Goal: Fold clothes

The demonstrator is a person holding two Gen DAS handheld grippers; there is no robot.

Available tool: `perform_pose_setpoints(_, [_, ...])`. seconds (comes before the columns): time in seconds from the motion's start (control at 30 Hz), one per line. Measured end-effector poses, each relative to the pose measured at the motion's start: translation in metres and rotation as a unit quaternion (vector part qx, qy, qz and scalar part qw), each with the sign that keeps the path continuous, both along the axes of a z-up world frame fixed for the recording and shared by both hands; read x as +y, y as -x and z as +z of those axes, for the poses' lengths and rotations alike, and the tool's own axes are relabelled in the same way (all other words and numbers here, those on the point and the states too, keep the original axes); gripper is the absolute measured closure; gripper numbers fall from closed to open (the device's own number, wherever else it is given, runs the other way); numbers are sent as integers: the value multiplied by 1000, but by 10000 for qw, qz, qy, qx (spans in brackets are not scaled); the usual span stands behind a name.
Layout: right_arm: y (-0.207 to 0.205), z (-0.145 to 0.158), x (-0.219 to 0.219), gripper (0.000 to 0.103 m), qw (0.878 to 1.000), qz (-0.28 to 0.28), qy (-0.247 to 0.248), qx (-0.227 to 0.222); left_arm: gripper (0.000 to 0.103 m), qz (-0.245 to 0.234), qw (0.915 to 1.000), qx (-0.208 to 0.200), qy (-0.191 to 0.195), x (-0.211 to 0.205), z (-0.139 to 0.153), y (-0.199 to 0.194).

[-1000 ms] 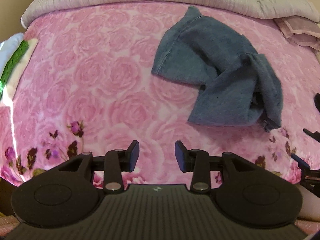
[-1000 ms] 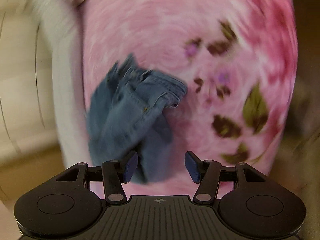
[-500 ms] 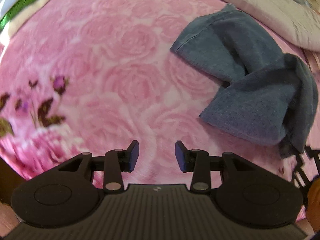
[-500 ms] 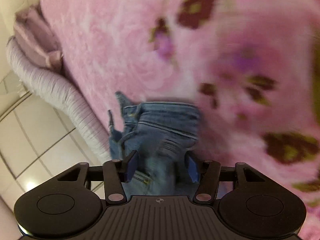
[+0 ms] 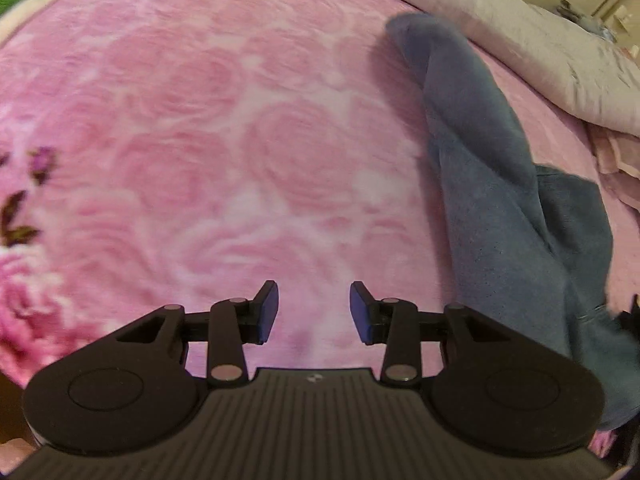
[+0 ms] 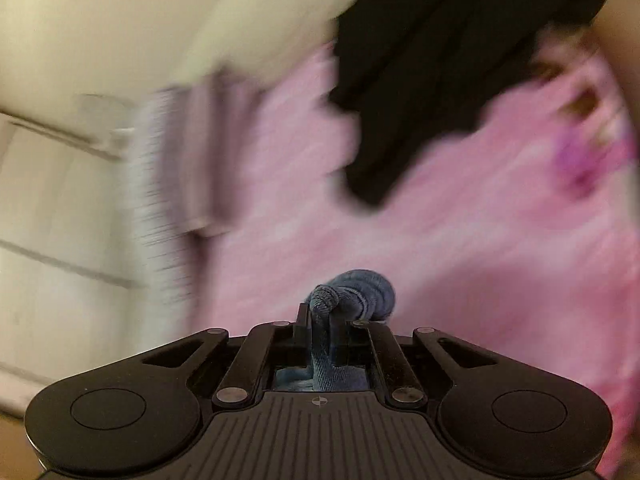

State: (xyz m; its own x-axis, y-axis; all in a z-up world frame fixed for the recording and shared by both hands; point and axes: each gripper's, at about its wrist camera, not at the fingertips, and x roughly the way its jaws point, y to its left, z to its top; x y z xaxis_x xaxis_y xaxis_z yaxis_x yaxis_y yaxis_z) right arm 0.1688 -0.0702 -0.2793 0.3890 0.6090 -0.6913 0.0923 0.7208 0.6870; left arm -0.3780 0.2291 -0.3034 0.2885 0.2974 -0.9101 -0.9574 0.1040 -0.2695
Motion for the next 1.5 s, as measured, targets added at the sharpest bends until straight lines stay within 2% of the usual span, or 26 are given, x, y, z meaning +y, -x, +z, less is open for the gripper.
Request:
perform_pose_setpoints(0.07, [-7, -24, -9, 91, 9969, -250, 246, 710, 68, -73, 9999, -90, 82, 5, -3, -16])
perform_pose_setpoints(0.1, [-7, -31, -11, 84, 9951, -336, 311, 873, 68, -92, 9998, -122, 118, 9, -4, -23])
perform_pose_setpoints(0.13, [-8, -37, -13, 82, 9934, -416, 369, 1008, 68, -108, 9997, -161, 153, 13, -6, -30])
perform_pose_setpoints(0.23, [-8, -41, -17, 73, 9929, -362, 634, 942, 66, -44, 9990, -380, 249, 31, -9, -45])
perform_pose_setpoints(0.4, [-30, -38, 4, 58, 9932, -157, 679, 937, 63, 447, 9932, -949, 506, 77, -23, -61])
perform_pose_setpoints(0.53, [-44, -39, 13, 56, 9924, -75, 730, 992, 64, 952, 9812, -1439, 870, 122, -46, -70])
perform_pose_setpoints(0.63, [-46, -41, 14, 54, 9914, -77, 796, 1033, 64, 1115, 9730, -1745, 1020, 148, -59, -81])
perform_pose_setpoints(0.7, [-46, -43, 16, 54, 9909, -58, 856, 1037, 65, 1088, 9720, -1778, 1088, 158, -66, -89])
perform_pose_setpoints(0.77, [-46, -44, 17, 54, 9904, -31, 921, 1031, 72, 1032, 9713, -1786, 1185, 168, -73, -96])
perform_pose_setpoints(0.8, [-47, -45, 18, 54, 9902, -13, 956, 1022, 85, 953, 9720, -1714, 1292, 169, -76, -100])
perform_pose_setpoints(0.83, [-47, -46, 19, 54, 9899, 5, 991, 1013, 90, 900, 9731, -1605, 1386, 168, -79, -103])
perform_pose_setpoints(0.93, [-46, -47, 21, 53, 9895, 36, 1049, 994, 92, 840, 9766, -1449, 1351, 163, -82, -107])
perform_pose_setpoints(1.1, [-46, -49, 24, 53, 9887, 83, 1126, 987, 92, 718, 9728, -1660, 1445, 172, -92, -122])
perform_pose_setpoints(1.13, [-46, -49, 25, 53, 9888, 132, 1126, 969, 96, 622, 9732, -1687, 1433, 173, -93, -126])
perform_pose_setpoints(1.2, [-45, -49, 28, 54, 9891, 240, 1122, 925, 100, 470, 9786, -1596, 1211, 170, -85, -131])
perform_pose_setpoints(1.23, [-43, -45, 30, 60, 9887, 396, 1189, 818, 101, 408, 9814, -1577, 1013, 167, -77, -129])
perform_pose_setpoints(1.27, [-42, -41, 33, 84, 9879, 567, 1265, 698, 101, 394, 9834, -1583, 794, 162, -66, -123])
perform_pose_setpoints(1.3, [-41, -36, 34, 91, 9872, 676, 1321, 586, 101, 401, 9841, -1631, 583, 159, -53, -115])
perform_pose_setpoints(1.37, [-38, -25, 30, 92, 9922, 638, 941, 520, 101, 419, 9826, -1811, 17, 153, -15, -89])
perform_pose_setpoints(1.43, [-35, -13, 25, 92, 9958, 584, 527, 462, 101, 342, 9800, -1783, -811, 144, 38, -61])
perform_pose_setpoints(1.5, [-29, 2, 26, 92, 9973, 687, 120, 234, 101, 335, 9700, -1749, -1652, 128, 91, -24])
